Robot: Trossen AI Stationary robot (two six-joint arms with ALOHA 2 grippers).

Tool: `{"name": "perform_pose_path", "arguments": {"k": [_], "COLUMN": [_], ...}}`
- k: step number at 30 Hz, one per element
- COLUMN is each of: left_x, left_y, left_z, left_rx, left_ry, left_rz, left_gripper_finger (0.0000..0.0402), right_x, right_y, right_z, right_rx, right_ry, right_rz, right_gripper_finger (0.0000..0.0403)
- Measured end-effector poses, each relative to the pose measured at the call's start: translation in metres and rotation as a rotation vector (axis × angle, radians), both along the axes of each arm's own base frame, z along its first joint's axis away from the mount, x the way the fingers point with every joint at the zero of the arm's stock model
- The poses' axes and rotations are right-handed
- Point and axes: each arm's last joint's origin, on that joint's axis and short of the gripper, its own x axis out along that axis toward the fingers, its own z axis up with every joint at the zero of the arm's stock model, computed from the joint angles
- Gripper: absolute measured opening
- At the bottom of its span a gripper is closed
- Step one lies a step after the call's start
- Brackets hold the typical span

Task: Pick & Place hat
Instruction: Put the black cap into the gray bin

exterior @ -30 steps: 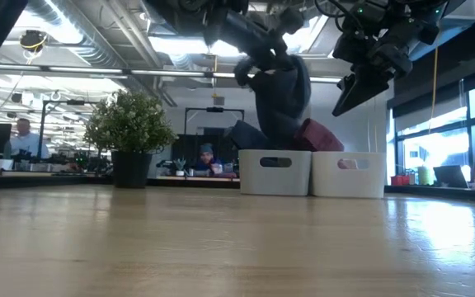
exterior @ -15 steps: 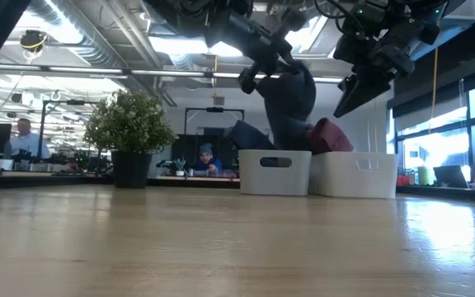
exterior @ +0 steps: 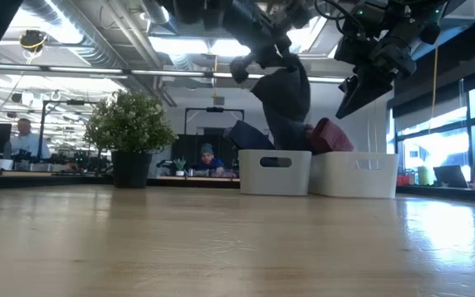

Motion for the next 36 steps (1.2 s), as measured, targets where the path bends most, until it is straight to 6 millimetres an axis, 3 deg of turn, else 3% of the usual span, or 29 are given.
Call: {"name": "perform_pose_path", "arguments": {"k": [6, 12, 23, 36], "left_x": [-0.007, -0.008, -0.016, -0.015], "left_y": [-0.020, -0.030, -0.017, 0.002], "left_z": [0.012, 0.004, 0.001, -0.006], "left_rx": [0.072, 0.041, 0.066, 0.028], "left_ry": [0.063, 0.103, 0.142, 0.152], "left_rz": [0.077, 0.127, 0.333, 0.286], "left_gripper_finger": [0.0009, 0.0010, 0.0018, 0.0019], "right_x": [-0.001, -0.001, 0.000, 0.000], "right_y": [0.000, 0.000, 0.000, 0.000], "right_z": [-0.001, 0.000, 0.000, 0.000], "right_rx": [0.005, 0.004, 0.004, 0.003], "right_ry": [0.009, 0.007, 0.005, 0.004], "right_rz": [0.000, -0.001, 0.000, -0.001], "right_gripper_finger": [0.0176, 0.0176, 0.0176, 0.0176]}}
